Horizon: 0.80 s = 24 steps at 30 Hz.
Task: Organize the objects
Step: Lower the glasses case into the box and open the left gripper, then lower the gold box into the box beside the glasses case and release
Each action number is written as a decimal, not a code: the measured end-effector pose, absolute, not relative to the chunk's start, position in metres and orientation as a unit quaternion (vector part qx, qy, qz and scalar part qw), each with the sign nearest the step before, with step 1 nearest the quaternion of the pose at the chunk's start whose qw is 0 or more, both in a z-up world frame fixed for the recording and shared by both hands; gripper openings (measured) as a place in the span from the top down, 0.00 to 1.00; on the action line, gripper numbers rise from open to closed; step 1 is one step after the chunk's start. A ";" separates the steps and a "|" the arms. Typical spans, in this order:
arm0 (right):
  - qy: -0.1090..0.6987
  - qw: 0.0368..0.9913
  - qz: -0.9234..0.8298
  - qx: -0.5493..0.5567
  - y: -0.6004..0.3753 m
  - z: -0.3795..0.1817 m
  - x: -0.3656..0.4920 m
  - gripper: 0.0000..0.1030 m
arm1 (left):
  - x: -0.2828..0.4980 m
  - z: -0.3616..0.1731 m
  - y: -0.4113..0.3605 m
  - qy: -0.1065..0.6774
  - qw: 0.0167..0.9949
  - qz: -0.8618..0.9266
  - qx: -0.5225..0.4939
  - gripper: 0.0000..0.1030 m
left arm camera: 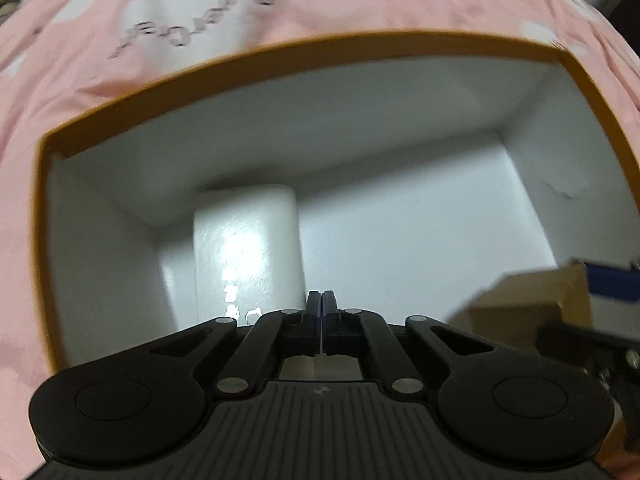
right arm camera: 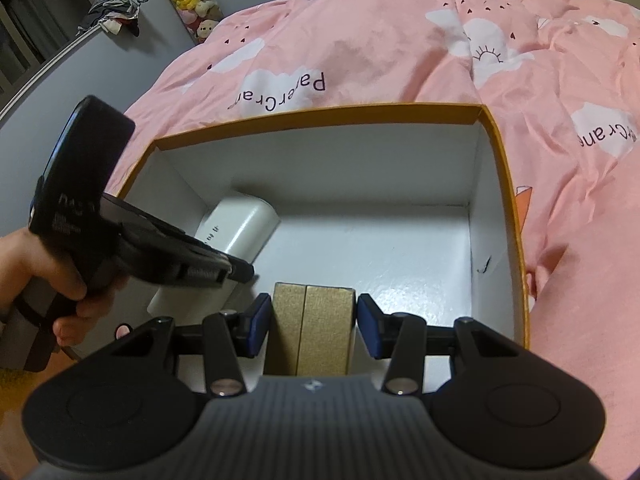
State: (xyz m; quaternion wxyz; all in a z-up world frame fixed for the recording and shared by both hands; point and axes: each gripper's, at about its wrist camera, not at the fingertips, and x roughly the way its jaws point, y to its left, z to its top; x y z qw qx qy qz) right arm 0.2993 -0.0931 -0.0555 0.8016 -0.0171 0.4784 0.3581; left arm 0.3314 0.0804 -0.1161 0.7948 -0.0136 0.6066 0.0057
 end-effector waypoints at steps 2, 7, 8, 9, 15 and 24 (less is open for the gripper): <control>0.479 0.802 0.358 -0.018 -0.093 -0.055 0.299 0.53 | 0.330 -0.113 0.079 0.590 0.806 0.042 0.022 0.97; 0.478 0.801 0.359 -0.021 -0.094 -0.055 0.296 0.53 | 0.328 -0.107 0.085 0.585 0.810 0.044 -0.008 0.96; 0.478 0.800 0.361 -0.022 -0.093 -0.054 0.295 0.53 | 0.325 -0.103 0.086 0.579 0.814 0.037 -0.024 0.94; 0.478 0.800 0.363 -0.022 -0.093 -0.053 0.294 0.53 | 0.321 -0.102 0.089 0.575 0.817 0.033 -0.038 0.89; 0.475 0.794 0.377 -0.029 -0.086 -0.051 0.290 0.53 | 0.314 -0.082 0.095 0.552 0.832 0.016 -0.060 0.78; 0.492 0.766 0.413 -0.033 -0.072 -0.049 0.281 0.52 | 0.299 -0.063 0.094 0.542 0.838 -0.012 -0.059 0.78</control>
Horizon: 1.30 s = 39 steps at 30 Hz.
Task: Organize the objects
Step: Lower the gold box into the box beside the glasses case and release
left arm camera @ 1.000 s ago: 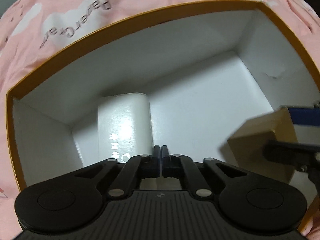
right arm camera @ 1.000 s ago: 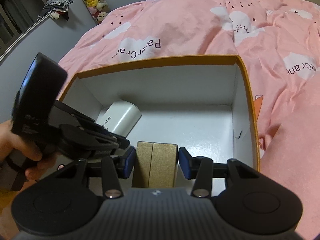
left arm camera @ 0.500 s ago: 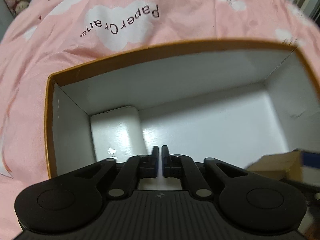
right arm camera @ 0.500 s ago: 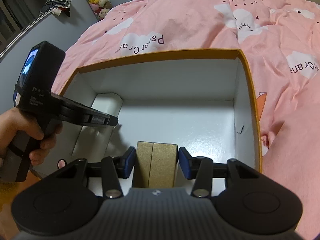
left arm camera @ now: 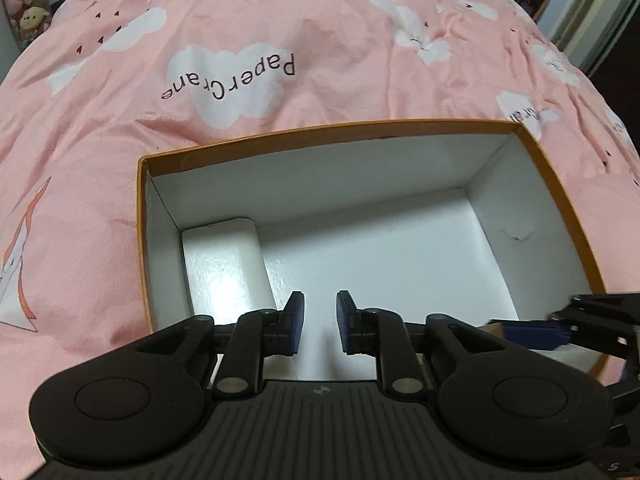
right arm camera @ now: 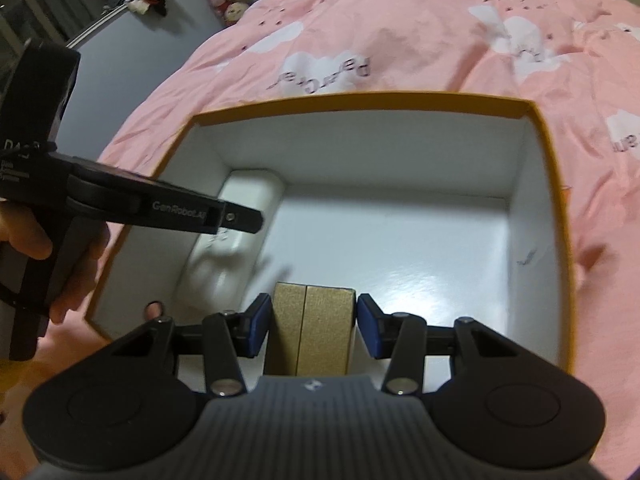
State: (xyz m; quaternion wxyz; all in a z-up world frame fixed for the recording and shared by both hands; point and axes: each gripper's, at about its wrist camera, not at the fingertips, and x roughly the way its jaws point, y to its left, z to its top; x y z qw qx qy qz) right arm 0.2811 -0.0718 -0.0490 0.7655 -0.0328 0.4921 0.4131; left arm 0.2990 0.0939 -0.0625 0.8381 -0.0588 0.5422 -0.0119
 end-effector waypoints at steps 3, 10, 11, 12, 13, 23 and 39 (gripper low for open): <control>0.504 0.742 0.442 -0.029 -0.060 -0.046 0.280 0.53 | 0.289 -0.055 0.097 0.546 0.835 -0.026 -0.060 0.78; 0.486 0.691 0.526 -0.101 -0.018 -0.044 0.272 0.53 | 0.248 -0.026 0.108 0.528 0.846 -0.037 -0.068 0.73; 0.482 0.682 0.537 -0.119 -0.012 -0.045 0.272 0.53 | 0.242 -0.022 0.110 0.529 0.845 -0.034 -0.071 0.73; 0.477 0.672 0.549 -0.138 -0.006 -0.045 0.272 0.53 | 0.235 -0.017 0.112 0.530 0.845 -0.028 -0.070 0.73; 0.472 0.660 0.563 -0.157 0.000 -0.045 0.272 0.53 | 0.228 -0.012 0.114 0.531 0.845 -0.020 -0.067 0.73; 0.396 0.516 0.691 -0.316 0.045 -0.045 0.264 0.53 | 0.192 -0.001 0.127 0.552 0.831 0.042 -0.061 0.73; 0.426 0.445 0.713 -0.336 0.078 -0.061 0.262 0.51 | 0.180 -0.022 0.140 0.545 0.828 0.047 -0.125 0.70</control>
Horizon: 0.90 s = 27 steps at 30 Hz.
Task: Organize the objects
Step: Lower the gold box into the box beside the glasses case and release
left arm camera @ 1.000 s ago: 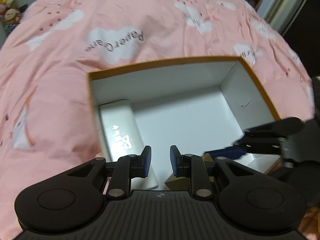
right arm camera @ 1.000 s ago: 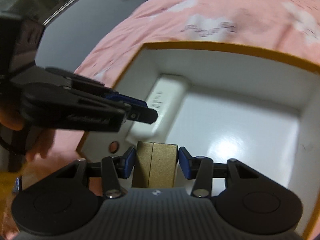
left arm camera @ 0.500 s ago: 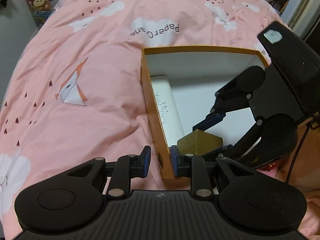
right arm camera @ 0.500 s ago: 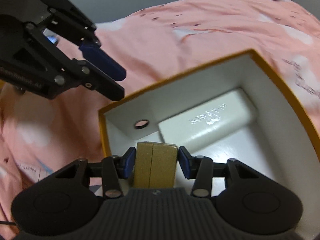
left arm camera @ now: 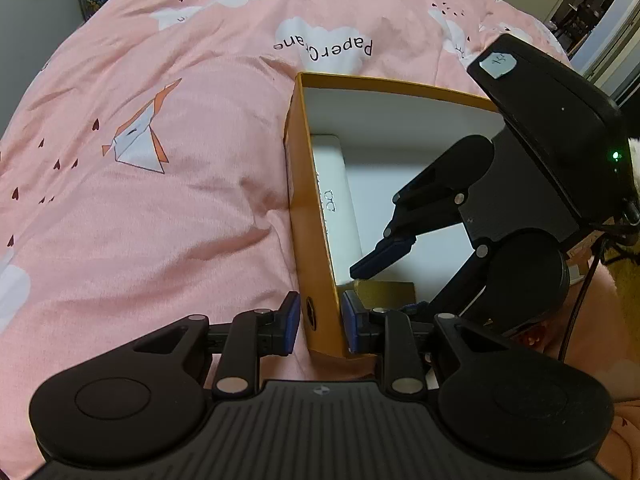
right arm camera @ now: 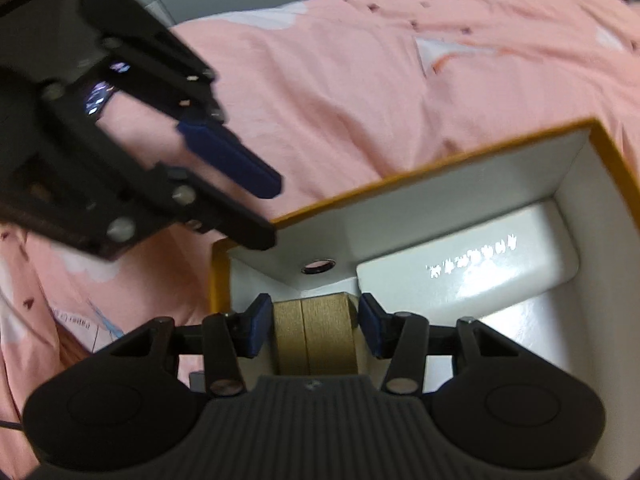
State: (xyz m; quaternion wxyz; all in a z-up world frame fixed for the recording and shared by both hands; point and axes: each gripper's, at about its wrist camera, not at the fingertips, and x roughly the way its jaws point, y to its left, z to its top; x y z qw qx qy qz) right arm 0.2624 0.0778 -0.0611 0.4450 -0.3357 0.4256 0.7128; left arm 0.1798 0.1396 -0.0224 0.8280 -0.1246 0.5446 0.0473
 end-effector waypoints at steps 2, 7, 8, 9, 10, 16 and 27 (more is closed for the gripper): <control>0.423 0.458 0.716 -0.316 0.071 -0.056 0.266 0.47 | 0.179 -0.023 0.140 0.545 0.828 0.046 -0.126 0.70; 0.431 0.505 0.683 -0.303 0.049 -0.046 0.279 0.60 | 0.178 -0.025 0.140 0.540 0.831 0.045 -0.129 0.70; 0.436 0.514 0.670 -0.313 0.043 -0.048 0.281 0.74 | 0.177 -0.025 0.140 0.537 0.832 0.045 -0.130 0.70; 0.441 0.519 0.658 -0.321 0.038 -0.049 0.283 0.78 | 0.177 -0.026 0.140 0.534 0.834 0.045 -0.131 0.70; 0.445 0.524 0.649 -0.326 0.034 -0.053 0.284 0.83 | 0.177 -0.025 0.139 0.532 0.835 0.044 -0.133 0.70; 0.456 0.545 0.612 -0.346 0.017 -0.073 0.275 0.89 | 0.170 -0.022 0.137 0.509 0.847 0.033 -0.150 0.65; 0.461 0.574 0.598 -0.315 0.040 -0.073 0.265 0.93 | 0.166 -0.016 0.139 0.484 0.857 0.040 -0.172 0.61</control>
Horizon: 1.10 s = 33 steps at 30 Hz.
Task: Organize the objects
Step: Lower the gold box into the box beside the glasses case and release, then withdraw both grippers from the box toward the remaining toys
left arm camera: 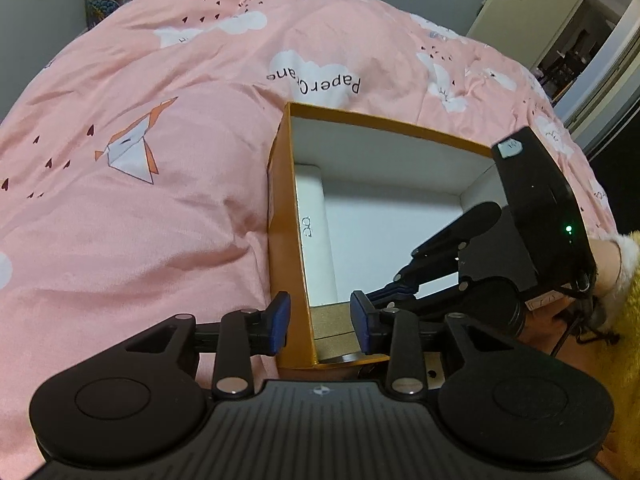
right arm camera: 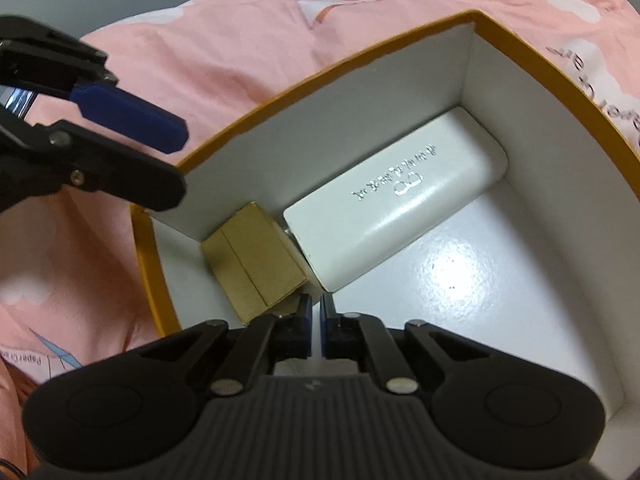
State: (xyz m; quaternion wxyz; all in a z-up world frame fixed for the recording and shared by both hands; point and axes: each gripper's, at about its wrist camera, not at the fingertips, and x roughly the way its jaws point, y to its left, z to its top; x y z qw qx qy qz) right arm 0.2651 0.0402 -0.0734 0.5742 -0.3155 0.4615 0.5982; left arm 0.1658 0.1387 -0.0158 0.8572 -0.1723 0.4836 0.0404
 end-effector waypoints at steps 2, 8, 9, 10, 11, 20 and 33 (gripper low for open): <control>0.457 0.595 0.591 -0.297 0.031 -0.066 0.265 0.92 | 0.165 -0.015 0.141 0.488 0.853 0.038 -0.181 0.61; 0.411 0.686 0.531 -0.279 -0.006 -0.036 0.249 0.89 | 0.161 -0.009 0.144 0.476 0.855 0.032 -0.204 0.61; 0.406 0.700 0.517 -0.278 -0.012 -0.032 0.245 0.88 | 0.160 -0.008 0.143 0.473 0.856 0.025 -0.208 0.61; 0.403 0.712 0.507 -0.271 -0.020 -0.026 0.243 0.88 | 0.160 -0.006 0.142 0.470 0.857 0.018 -0.211 0.61; 0.404 0.723 0.499 -0.255 -0.028 -0.030 0.242 0.88 | 0.159 -0.005 0.141 0.468 0.857 0.013 -0.214 0.61; 0.404 0.803 0.424 -0.112 -0.107 0.001 0.196 0.60 | 0.146 -0.003 0.117 0.468 0.854 -0.015 -0.228 0.53; 0.467 0.828 0.310 -0.017 -0.168 -0.035 0.139 0.40 | 0.102 -0.030 0.053 0.434 0.877 0.030 -0.202 0.53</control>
